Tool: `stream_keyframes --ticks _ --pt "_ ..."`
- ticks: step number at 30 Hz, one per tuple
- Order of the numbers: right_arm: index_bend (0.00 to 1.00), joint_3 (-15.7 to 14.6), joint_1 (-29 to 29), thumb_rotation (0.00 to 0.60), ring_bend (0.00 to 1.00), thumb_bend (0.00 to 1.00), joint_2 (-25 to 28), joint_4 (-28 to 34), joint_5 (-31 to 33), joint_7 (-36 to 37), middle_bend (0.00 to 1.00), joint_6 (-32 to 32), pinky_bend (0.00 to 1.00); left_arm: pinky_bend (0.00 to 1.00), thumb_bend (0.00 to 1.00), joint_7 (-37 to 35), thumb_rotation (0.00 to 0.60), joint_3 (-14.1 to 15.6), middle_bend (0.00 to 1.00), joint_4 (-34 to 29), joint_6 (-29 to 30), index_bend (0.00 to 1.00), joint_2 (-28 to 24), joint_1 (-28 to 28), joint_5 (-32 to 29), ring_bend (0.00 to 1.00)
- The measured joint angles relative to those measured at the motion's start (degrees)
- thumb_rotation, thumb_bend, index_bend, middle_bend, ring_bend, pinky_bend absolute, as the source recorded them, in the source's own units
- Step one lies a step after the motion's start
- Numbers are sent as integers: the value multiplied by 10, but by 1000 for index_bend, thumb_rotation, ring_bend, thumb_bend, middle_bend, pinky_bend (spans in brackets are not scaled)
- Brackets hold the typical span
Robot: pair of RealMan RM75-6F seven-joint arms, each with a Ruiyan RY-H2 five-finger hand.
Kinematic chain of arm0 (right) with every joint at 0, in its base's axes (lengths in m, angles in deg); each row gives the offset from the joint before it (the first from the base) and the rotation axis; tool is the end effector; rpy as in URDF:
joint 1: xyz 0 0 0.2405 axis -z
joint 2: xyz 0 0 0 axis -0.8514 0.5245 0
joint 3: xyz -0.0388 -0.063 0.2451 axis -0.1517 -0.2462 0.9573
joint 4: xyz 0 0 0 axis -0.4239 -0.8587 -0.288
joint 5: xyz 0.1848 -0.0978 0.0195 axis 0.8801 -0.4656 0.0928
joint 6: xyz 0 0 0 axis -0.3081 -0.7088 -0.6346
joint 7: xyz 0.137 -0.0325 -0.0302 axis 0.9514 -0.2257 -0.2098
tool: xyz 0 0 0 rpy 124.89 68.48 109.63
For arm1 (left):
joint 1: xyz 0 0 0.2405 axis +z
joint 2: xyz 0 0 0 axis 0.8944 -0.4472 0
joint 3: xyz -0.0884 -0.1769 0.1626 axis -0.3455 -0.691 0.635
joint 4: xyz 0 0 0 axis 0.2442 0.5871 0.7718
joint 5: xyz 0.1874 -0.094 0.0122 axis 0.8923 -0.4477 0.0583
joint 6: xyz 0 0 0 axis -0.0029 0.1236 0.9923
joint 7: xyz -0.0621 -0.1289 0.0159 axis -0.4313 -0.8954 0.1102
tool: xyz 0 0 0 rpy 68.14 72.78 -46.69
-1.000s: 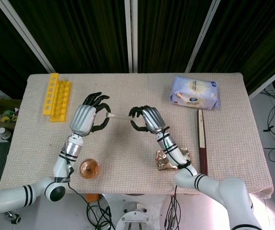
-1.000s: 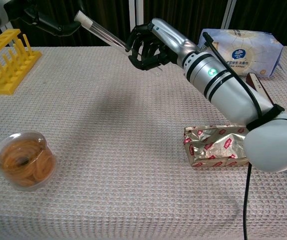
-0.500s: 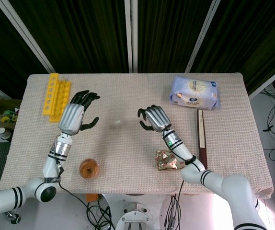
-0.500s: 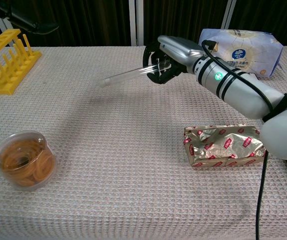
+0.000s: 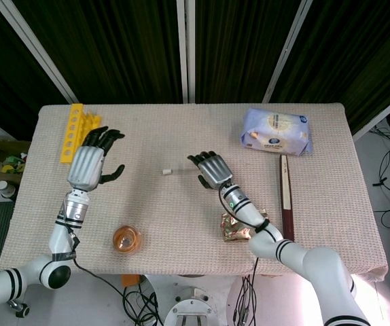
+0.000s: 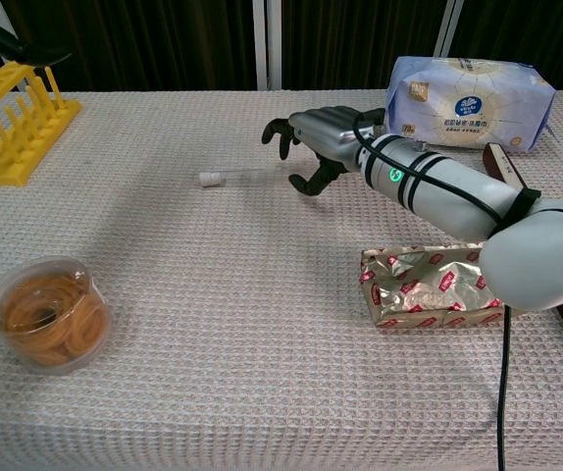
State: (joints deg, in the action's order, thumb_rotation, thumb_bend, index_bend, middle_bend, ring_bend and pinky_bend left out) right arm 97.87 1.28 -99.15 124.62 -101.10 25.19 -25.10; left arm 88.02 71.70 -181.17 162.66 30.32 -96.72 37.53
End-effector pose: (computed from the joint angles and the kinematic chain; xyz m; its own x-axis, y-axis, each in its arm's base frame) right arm -0.0955 -0.4071 -0.1143 0.4689 -0.1885 0.8629 -0.7978 -0.5097 0.3221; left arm -0.1580 0.3359 0.0815 0.1853 -0.0629 0.9807 0.9453 -0.2612 -0.1953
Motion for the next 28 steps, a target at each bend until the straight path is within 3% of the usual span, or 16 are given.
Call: stream_keyframes --ticks 5,9,19,22,28 --pt "114 0 30 600 149 425 59 86 1 -19 251 -37 253 128 265 5 600 2 178 -4 0 225 -29 12 -7 105" --pt "112 -1 70 600 155 425 139 189 2 -43 268 -81 276 130 265 12 600 6 181 -8 5 246 -70 31 -18 105" --pt "111 -25 261 600 147 427 431 452 24 -82 245 -235 249 127 264 9 600 40 194 -3 50 286 -162 113 -17 105" --pt "111 -42 323 600 130 427 483 481 27 -62 225 -282 218 125 265 -4 600 56 194 2 75 288 -173 140 2 105" --pt "111 -78 411 600 124 427 513 490 10 25 219 -358 198 125 264 -39 600 97 194 -15 128 288 -192 199 53 106"
